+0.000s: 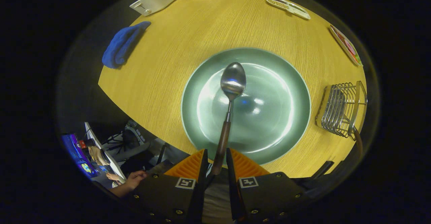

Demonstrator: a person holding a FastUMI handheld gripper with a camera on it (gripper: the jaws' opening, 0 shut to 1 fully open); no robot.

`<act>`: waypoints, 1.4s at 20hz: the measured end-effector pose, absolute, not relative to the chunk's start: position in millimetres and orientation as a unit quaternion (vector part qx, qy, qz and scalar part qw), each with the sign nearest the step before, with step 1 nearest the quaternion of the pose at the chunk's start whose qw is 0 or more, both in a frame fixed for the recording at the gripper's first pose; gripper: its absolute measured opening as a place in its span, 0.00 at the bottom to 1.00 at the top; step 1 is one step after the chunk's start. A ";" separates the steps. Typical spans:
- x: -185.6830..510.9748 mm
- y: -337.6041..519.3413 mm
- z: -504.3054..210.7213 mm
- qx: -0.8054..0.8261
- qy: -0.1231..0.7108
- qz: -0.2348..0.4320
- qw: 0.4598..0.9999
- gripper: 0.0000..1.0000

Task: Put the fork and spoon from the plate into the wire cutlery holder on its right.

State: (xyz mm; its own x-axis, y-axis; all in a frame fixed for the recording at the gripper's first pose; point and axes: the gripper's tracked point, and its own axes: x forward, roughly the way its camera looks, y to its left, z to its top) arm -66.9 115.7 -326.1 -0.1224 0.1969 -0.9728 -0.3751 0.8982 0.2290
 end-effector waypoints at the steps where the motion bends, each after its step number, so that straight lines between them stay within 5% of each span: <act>1: -67.5 108.4 -332.1 -0.066 0.720 0.212 0.658 0.32; 5: -67.0 98.7 -341.3 -0.079 0.723 0.215 0.652 0.32; 7: -70.2 92.5 -345.3 -0.091 0.724 0.218 0.648 0.16; 9: -69.7 89.5 -344.5 -0.100 0.715 0.224 0.655 0.16; 11: -65.7 83.9 -341.8 -0.116 0.714 0.229 0.651 0.05; 28: -47.6 -2.9 -231.4 -0.169 0.733 0.304 0.585 0.04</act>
State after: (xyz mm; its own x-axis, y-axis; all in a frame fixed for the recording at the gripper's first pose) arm -47.6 -2.9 -231.4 -0.2590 0.1085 -0.9598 -0.6028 0.7583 0.2483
